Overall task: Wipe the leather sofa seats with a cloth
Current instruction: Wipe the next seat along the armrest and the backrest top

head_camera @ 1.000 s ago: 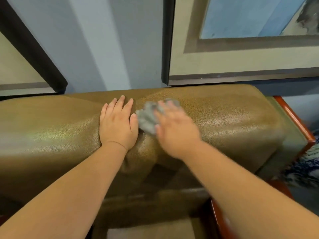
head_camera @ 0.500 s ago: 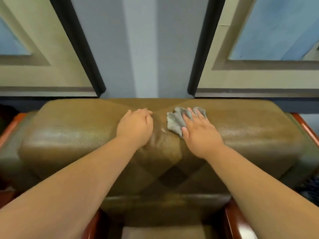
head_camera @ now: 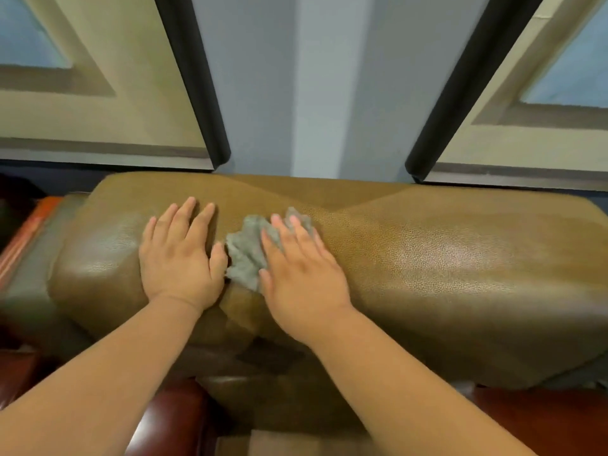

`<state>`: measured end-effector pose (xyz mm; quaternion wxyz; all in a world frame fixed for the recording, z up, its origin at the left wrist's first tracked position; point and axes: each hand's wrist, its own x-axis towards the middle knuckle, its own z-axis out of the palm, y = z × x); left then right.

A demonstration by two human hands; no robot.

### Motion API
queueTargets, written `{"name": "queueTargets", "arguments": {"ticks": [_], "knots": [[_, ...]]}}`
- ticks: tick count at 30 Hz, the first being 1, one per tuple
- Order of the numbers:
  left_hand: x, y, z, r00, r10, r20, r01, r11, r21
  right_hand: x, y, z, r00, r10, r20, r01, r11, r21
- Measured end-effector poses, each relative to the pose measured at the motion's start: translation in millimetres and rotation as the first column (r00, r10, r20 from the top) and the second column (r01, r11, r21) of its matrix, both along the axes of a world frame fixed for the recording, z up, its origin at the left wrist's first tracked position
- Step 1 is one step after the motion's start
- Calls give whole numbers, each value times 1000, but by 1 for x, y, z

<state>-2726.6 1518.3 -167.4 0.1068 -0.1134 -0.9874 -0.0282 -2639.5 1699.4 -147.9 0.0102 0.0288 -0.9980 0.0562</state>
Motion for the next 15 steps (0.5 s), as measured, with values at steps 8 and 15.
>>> {"name": "queueTargets", "arguments": {"ticks": [8, 15], "knots": [[0, -1, -4, 1000, -12, -23, 12, 1000, 9, -71, 48, 13, 920, -362, 149, 365, 931, 7], [-1, -5, -10, 999, -25, -28, 26, 999, 44, -79, 45, 19, 984, -135, 118, 118, 983, 140]]}}
